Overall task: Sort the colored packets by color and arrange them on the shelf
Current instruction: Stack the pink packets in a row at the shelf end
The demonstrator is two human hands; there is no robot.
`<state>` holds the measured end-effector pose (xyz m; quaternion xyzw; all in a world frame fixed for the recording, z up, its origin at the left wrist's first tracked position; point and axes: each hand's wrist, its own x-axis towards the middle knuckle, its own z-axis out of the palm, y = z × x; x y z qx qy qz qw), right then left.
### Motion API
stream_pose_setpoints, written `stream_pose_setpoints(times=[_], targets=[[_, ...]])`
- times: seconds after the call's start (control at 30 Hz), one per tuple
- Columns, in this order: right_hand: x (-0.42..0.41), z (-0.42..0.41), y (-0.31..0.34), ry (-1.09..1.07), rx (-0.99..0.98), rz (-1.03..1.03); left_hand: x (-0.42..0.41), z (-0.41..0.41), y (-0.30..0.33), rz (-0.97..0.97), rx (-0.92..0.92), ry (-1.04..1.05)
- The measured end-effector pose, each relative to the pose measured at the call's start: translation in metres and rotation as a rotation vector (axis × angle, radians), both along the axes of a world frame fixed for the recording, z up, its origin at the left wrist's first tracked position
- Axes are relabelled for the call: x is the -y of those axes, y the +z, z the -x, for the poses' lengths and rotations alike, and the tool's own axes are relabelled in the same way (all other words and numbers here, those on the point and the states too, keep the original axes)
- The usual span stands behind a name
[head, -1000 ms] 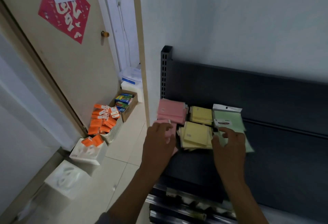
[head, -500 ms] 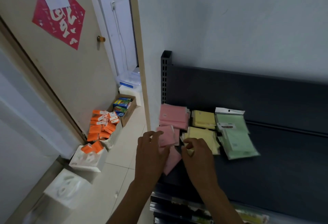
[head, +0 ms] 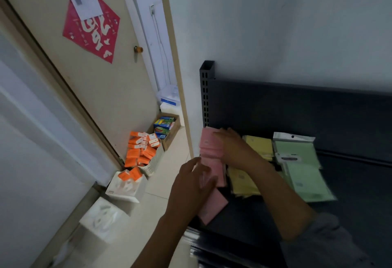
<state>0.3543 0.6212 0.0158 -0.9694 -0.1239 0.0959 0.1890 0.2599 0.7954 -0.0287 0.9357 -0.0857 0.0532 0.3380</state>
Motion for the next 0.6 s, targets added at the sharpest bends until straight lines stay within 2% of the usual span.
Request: stream_pose_setpoints(times=[0.13,0.3,0.5,0.6], targets=[[0.006,-0.005,-0.009,0.07,-0.012,0.029,-0.005,-0.002,-0.009,0.028,0.001,-0.033],[0.005,-0.003,-0.011,0.08,0.014,0.109,0.005,-0.026,-0.006,0.271,-0.065,0.066],[0.001,0.017,-0.028,-0.021,0.129,-0.033,0.025,-0.055,0.003,0.413,-0.017,0.115],[0.001,0.022,-0.033,-0.037,0.176,-0.067,0.028,-0.07,-0.002,0.413,-0.109,0.095]])
